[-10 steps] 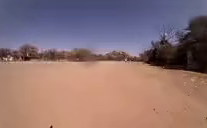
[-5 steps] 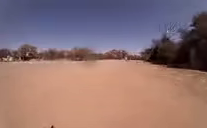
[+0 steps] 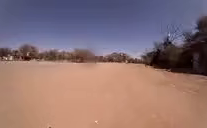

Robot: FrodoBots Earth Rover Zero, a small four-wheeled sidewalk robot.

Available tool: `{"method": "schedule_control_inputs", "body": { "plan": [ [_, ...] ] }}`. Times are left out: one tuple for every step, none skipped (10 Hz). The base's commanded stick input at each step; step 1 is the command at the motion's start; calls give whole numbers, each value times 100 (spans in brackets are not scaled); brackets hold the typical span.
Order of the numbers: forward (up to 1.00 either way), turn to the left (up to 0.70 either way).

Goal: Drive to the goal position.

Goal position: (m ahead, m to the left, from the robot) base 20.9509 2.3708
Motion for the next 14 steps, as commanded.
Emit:
{"method": "schedule_control_inputs", "body": {
  "plan": [
    [100, 0],
    [100, 0],
    [100, 0],
    [100, 0],
    [100, 0],
    [100, 0],
    [100, 0],
    [100, 0],
    [100, 0],
    [100, 0],
    [100, 0],
    [100, 0],
    [100, 0],
    [100, 0]
  ]
}}
